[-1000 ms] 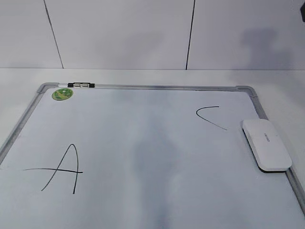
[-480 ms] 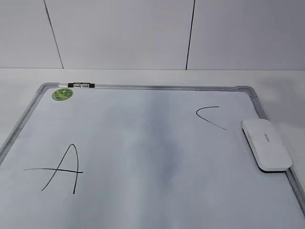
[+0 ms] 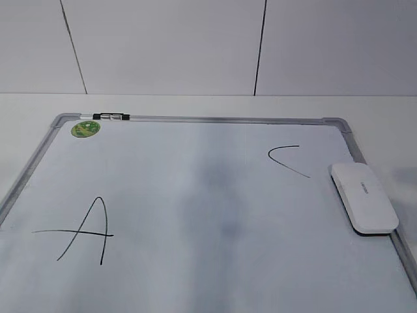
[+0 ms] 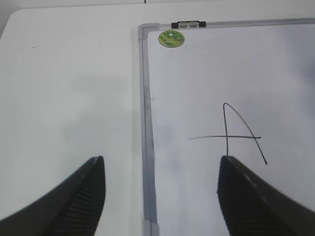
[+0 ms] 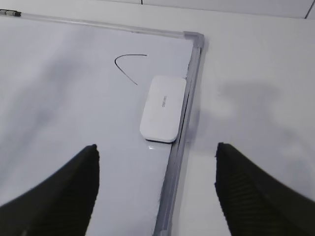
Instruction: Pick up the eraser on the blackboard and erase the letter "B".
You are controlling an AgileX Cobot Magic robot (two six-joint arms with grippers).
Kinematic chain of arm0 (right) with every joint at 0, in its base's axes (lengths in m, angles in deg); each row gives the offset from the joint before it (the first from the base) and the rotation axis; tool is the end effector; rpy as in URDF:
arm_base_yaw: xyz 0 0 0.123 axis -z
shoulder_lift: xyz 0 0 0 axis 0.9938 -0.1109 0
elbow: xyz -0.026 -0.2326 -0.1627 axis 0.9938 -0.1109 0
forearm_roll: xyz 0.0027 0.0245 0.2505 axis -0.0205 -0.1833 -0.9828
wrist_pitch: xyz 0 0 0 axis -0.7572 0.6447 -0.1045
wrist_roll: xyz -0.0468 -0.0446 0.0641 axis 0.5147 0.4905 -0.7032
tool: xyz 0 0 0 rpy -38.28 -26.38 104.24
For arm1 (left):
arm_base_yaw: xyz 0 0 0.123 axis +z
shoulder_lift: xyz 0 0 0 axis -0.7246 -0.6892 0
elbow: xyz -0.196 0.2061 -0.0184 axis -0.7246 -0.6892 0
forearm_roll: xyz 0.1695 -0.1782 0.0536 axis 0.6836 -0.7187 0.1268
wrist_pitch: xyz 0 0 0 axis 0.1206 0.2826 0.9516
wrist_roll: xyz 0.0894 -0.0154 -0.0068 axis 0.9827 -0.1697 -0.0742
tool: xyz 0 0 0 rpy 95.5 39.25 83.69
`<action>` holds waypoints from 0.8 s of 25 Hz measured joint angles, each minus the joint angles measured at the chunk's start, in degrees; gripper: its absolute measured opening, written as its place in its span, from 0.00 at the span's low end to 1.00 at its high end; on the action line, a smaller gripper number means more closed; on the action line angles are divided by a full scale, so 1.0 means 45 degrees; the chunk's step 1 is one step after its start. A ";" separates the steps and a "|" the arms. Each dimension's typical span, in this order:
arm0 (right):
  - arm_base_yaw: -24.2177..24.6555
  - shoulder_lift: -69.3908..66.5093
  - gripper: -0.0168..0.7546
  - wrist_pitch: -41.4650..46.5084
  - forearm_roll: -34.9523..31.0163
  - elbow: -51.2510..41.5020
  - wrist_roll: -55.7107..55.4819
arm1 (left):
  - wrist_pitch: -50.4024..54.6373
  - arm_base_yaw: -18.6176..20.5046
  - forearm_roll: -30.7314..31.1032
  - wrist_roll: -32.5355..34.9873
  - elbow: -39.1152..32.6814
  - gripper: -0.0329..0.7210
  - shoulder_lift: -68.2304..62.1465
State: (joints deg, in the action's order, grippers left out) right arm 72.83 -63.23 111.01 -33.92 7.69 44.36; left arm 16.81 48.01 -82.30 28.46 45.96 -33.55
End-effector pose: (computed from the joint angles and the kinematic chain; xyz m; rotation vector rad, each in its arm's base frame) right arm 0.0451 0.0079 0.3299 -0.2317 2.1421 0.0817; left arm 0.0555 -0.0098 0.3181 0.0687 2.1796 -0.1054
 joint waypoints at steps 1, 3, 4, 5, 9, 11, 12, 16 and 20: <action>0.0000 0.0426 0.77 0.0062 0.0000 -0.0246 0.0000 | 0.0236 0.0000 0.0121 0.0000 -0.0080 0.76 0.0316; 0.0000 0.1195 0.77 0.0203 0.0000 -0.0761 0.0000 | 0.0523 0.0000 0.0540 0.0000 -0.0357 0.76 0.0929; 0.0000 0.1609 0.77 0.0261 0.0000 -0.0952 0.0000 | 0.0550 0.0000 0.0702 0.0000 -0.0491 0.76 0.1275; 0.0000 0.1951 0.77 0.0309 0.0000 -0.1179 0.0000 | 0.0570 0.0000 0.0814 0.0000 -0.0673 0.76 0.1635; 0.0000 0.3290 0.77 0.0873 0.0000 -0.1914 0.0000 | 0.0962 0.0000 0.0939 0.0000 -0.1342 0.76 0.3151; 0.0000 0.3772 0.77 0.1100 0.0000 -0.2033 0.0022 | 0.1161 0.0000 0.1089 0.0000 -0.1388 0.76 0.3902; 0.0000 0.3936 0.77 0.1131 0.0000 -0.2033 0.0021 | 0.1221 0.0000 0.1176 0.0000 -0.1413 0.76 0.4327; 0.0000 0.4383 0.77 0.1265 0.0023 -0.2033 0.0021 | 0.1657 0.0000 0.1360 0.0000 -0.1605 0.76 0.4774; 0.0000 0.4510 0.77 0.1443 0.0023 -0.2033 0.0021 | 0.1852 0.0000 0.1380 0.0000 -0.1724 0.72 0.4774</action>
State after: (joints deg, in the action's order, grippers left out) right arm 72.83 -42.93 117.50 -33.82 -1.45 44.46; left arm 25.14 48.01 -76.08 28.46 38.21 -12.06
